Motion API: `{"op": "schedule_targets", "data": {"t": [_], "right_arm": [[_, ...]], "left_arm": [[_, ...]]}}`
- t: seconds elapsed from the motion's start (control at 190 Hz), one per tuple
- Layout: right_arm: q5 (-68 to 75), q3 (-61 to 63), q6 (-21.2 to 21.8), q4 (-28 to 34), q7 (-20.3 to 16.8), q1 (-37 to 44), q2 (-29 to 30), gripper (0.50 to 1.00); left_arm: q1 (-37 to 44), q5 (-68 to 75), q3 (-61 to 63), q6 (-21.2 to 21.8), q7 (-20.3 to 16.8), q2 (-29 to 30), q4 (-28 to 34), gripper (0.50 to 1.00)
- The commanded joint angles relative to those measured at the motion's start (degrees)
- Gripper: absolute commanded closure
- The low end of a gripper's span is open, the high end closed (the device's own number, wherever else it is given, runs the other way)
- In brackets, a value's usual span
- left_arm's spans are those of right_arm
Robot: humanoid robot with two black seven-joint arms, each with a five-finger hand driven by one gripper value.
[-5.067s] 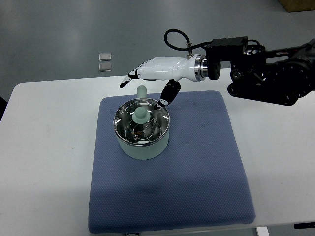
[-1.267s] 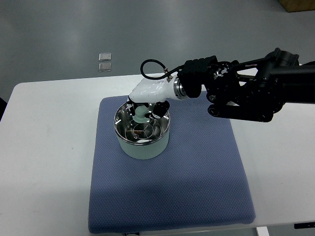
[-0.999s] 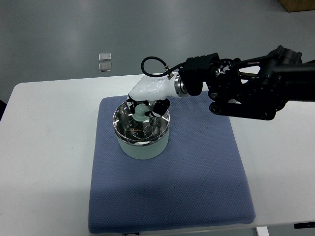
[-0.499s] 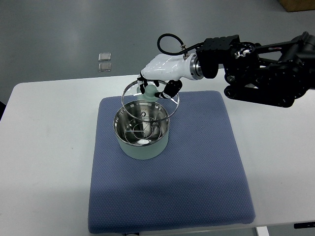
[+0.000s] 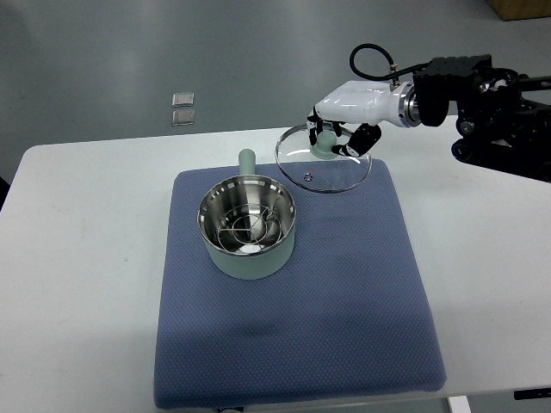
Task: Open lid and place right of pot
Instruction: 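Lift the glass lid off the pot with the right hand, then lower the glass lid onto the mat beside the pot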
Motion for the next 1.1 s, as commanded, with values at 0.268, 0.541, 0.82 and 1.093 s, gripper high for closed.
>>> {"op": "schedule_targets", "data": {"t": [0.268, 0.541, 0.82, 1.093], "right_arm": [[-0.58, 0.08, -1.29, -1.13, 0.05, -8.42, -2.93, 1.0], [-0.75, 0.17, -2.61, -1.57, 0.14, -13.43, -2.4, 1.0], [-0.67, 0.17, -3.05, -2.53, 0.14, -15.1, -1.35, 1.0], [-0.05, 0.26, -2.96, -2.45, 0.22, -15.01, -1.61, 0.754]], "left_arm": [[0.01, 0.0, 0.0, 0.0, 0.0, 0.0, 0.0, 0.5], [0.01, 0.0, 0.0, 0.0, 0.0, 0.0, 0.0, 0.5], [0.01, 0.0, 0.0, 0.0, 0.0, 0.0, 0.0, 0.5], [0.01, 0.0, 0.0, 0.0, 0.0, 0.0, 0.0, 0.5]]}}
